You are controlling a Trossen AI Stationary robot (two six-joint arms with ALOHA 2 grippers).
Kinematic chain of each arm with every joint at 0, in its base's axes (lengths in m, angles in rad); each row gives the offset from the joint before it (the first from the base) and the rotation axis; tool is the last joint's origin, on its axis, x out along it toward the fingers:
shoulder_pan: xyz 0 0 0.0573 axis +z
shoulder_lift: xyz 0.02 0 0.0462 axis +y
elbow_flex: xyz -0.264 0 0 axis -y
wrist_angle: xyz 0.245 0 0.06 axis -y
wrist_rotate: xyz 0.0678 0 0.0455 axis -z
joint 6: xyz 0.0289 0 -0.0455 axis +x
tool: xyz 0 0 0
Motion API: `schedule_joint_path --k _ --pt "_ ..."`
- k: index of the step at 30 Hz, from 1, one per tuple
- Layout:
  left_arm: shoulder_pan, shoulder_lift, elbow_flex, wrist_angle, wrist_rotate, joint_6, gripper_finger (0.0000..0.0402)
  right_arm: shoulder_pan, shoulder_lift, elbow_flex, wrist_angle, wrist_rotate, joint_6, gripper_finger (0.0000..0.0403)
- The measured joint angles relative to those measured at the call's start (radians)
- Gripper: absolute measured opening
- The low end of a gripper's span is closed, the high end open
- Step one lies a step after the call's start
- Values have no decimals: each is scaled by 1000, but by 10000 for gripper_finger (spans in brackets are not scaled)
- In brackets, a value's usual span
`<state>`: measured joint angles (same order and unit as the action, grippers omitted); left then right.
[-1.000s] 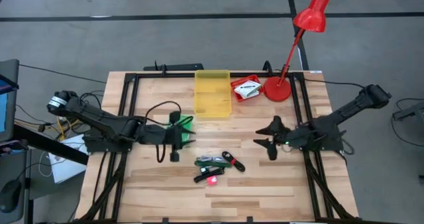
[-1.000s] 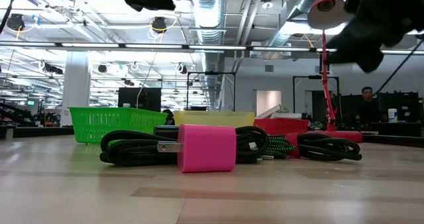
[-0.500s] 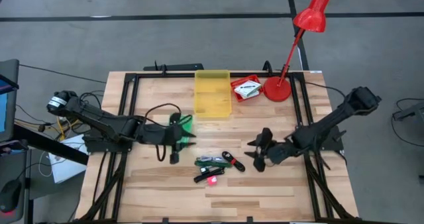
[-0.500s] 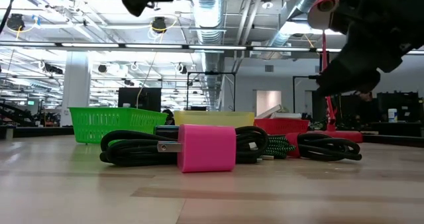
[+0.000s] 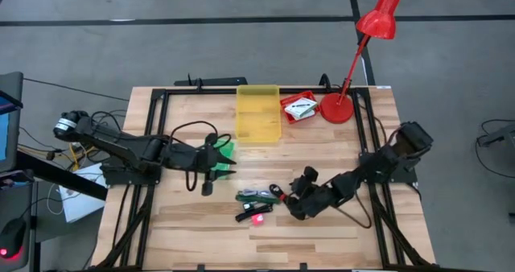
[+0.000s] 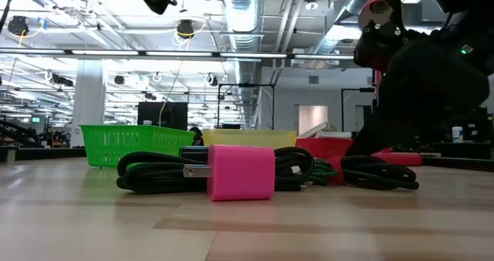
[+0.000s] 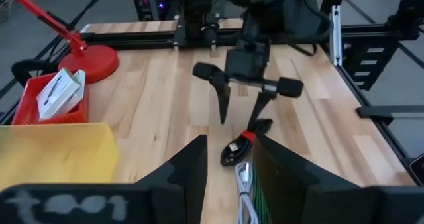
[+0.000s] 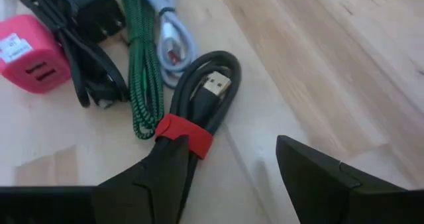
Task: Pick and place items into bin
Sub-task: Put the right black charger cable into the yellow bin
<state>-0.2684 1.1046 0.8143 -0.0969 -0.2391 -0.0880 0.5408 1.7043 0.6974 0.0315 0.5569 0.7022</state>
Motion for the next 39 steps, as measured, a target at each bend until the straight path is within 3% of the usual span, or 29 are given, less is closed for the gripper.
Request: schedule_joint_path --k 7,17,25,39 --pt "2 -2 0 -2 -21 54 112 16 41 73 -114 3 5 225" --pt "2 -2 0 -70 -65 43 112 16 -70 133 -181 -61 -55 235" --pt "2 -2 0 -152 -65 42 112 17 -61 132 -186 -127 28 269" --pt "2 -1 0 -168 -64 42 112 14 -32 133 -242 -111 111 271"
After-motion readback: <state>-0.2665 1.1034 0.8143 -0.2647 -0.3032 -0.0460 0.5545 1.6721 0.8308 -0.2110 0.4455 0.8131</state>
